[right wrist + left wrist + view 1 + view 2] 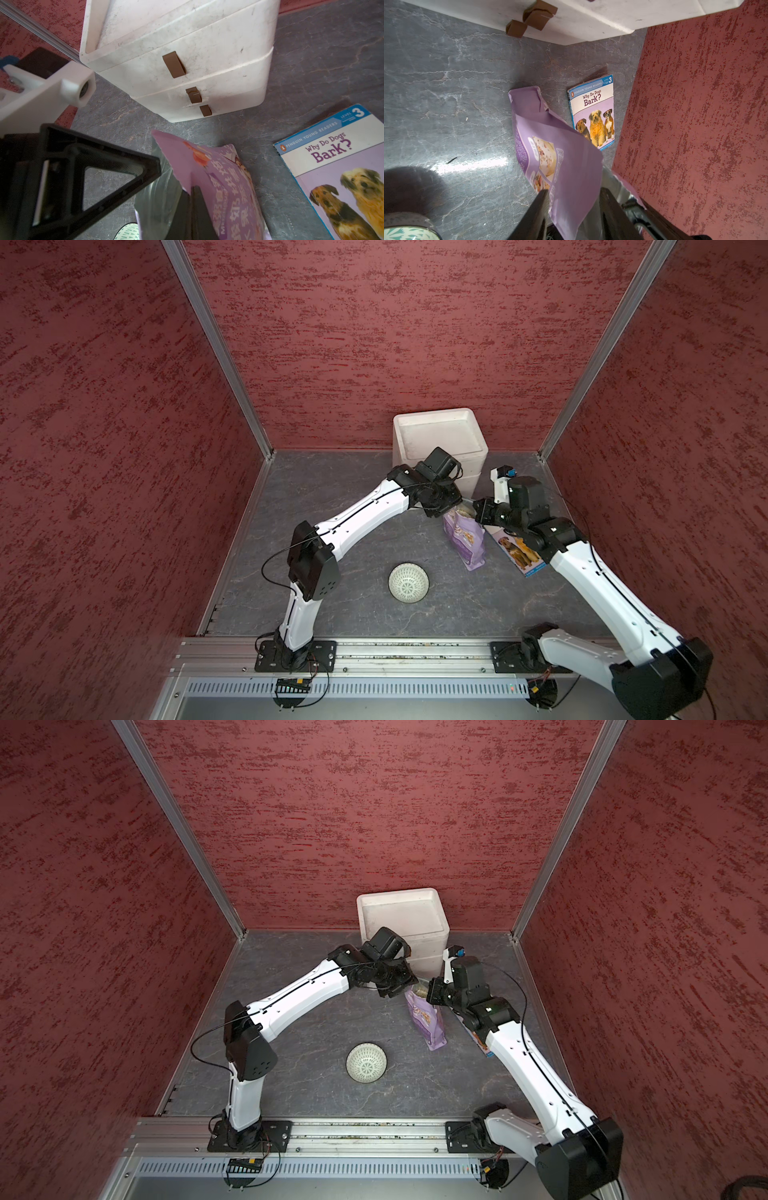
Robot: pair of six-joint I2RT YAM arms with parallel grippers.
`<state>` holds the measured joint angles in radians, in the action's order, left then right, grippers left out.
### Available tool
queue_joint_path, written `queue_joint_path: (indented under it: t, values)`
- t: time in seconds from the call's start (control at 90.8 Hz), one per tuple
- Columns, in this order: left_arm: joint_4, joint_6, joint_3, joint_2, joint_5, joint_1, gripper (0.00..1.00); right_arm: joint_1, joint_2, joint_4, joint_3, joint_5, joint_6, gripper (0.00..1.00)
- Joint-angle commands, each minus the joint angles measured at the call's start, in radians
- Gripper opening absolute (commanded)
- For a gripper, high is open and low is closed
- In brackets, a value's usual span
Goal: Pour the oats into the breakfast bowl
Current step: Open the oats bag at the center of the board.
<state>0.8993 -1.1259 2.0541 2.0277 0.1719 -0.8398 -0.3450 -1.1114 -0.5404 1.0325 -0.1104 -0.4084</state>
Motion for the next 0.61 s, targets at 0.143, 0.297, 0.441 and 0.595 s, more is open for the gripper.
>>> queue_joint_path:
  t: [0.143, 0.297, 0.441, 0.595]
  values:
    - [0.152, 0.103, 0.150, 0.092, -0.036, -0.018, 0.31, 0.002, 0.022, 0.192, 0.020, 0.027, -0.042, 0.00]
    - [0.249, 0.145, 0.256, 0.144, -0.033, -0.008, 0.00, 0.001, 0.000, 0.210, 0.021, 0.068, -0.043, 0.00]
    - [0.389, 0.212, 0.367, 0.157, -0.074, 0.007, 0.00, 0.003, -0.029, 0.181, 0.045, 0.178, -0.009, 0.00]
    - [0.558, 0.250, 0.455, 0.166, -0.033, 0.040, 0.00, 0.004, -0.060, 0.175, 0.072, 0.294, 0.046, 0.00]
